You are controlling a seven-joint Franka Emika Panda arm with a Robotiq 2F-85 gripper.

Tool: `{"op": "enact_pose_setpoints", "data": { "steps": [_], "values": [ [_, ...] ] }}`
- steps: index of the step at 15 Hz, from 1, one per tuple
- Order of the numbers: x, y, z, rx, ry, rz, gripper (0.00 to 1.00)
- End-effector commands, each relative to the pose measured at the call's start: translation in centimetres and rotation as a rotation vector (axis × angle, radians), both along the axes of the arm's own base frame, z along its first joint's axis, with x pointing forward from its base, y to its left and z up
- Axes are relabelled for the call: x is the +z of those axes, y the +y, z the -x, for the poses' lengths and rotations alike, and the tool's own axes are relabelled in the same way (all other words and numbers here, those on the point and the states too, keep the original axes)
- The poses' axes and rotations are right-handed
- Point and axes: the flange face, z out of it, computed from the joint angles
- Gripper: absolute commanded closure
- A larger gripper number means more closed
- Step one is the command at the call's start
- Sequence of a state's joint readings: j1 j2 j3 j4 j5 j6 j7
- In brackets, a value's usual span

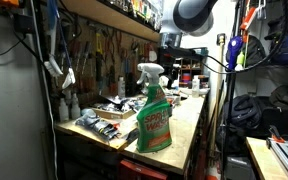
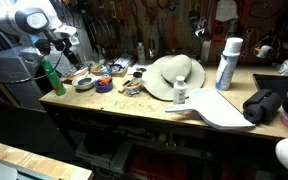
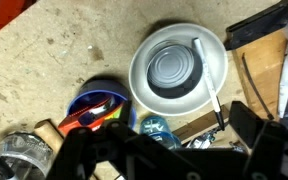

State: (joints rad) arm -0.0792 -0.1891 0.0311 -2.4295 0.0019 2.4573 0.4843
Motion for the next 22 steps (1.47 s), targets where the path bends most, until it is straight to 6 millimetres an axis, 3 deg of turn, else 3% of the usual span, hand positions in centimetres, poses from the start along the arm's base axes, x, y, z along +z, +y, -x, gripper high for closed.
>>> {"op": "enact_pose_setpoints", "data": {
  "steps": [1,2,5,8,12,22],
  "values": [
    [-3.0,0.6,-0.3,-0.03,0.002,0.073,0.27],
    [-3.7,0.6,-0.3,-0.055,0.023,0.093,0.29],
    [-6.1,1.1,-0.3,-0.122,0.091,0.118,0.53],
    [-8.0,1.3,-0.6,-0.183,0.135,0.099,0.55],
    [-9.5,1.8,-1.5,-0.248,0.157,0.054,0.49],
    [-8.6,2.0,-3.1,-0.29,0.135,0.024,0.51]
  ]
}}
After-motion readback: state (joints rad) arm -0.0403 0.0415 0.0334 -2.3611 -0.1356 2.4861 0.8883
